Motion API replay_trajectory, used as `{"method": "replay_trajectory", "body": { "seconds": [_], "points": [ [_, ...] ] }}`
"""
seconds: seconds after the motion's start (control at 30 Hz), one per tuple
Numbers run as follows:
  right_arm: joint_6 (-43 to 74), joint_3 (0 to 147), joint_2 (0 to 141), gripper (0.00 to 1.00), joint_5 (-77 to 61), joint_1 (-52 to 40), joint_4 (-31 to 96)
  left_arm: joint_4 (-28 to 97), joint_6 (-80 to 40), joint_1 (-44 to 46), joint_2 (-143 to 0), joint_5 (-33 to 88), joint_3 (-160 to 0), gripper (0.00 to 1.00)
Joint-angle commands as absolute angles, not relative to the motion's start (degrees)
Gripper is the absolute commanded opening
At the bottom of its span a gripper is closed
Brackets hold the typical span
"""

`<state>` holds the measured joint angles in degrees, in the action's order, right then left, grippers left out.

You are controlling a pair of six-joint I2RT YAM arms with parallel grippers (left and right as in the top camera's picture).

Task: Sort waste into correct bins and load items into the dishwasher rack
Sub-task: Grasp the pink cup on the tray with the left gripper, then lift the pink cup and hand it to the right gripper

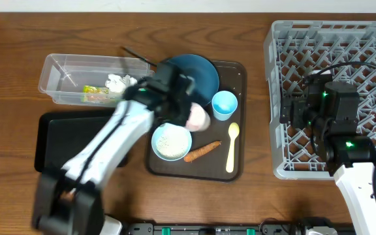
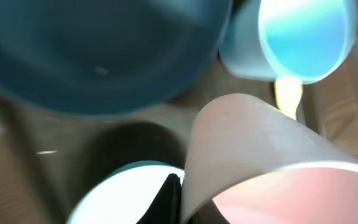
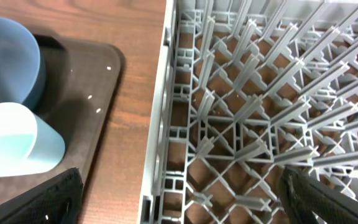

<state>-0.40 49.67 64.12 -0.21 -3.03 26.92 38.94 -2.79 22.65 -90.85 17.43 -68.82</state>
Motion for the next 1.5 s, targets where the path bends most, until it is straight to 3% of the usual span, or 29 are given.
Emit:
{"method": "replay_trajectory", "body": {
  "seconds": [0.0, 0.1, 0.23, 0.43, 0.67, 1.03, 1.47],
  "points": [
    [1.8, 50.7, 64.4, 0.99, 0.0, -3.4, 25.0, 38.3, -4.1, 19.0, -85.2, 17.0, -69.6, 0.06],
    [5.6, 50.7, 65.8, 0.99, -0.6, -3.4, 21.7, 34.6, -10.1, 15.3, -82.9, 18.2, -69.6, 0.06],
    [5.6, 50.7, 69.5, 0.99, -10.4, -3.4, 17.0, 25.9, -15.4, 11.1, -84.3, 31.0, -69.6, 0.06],
    [-2.3, 50.7, 75.5, 0.99, -43.3, -3.2, 7.2, 7.6, -18.8, 8.7, -90.7, 60.2, -69.6, 0.06],
    [-3.3, 50.7, 79.9, 0.99, -66.4, -1.7, -6.0, -4.6, -20.6, 8.7, -97.1, 76.1, -69.6, 0.06],
    [-5.0, 50.7, 82.7, 0.99, -69.1, -2.0, -10.7, -11.8, -23.1, 10.7, -100.5, 85.9, -69.6, 0.06],
    [-4.8, 50.7, 82.8, 0.97, -69.0, -5.6, -18.8, -13.0, -23.9, 14.6, -100.5, 84.7, -69.6, 0.06]
  ]
}}
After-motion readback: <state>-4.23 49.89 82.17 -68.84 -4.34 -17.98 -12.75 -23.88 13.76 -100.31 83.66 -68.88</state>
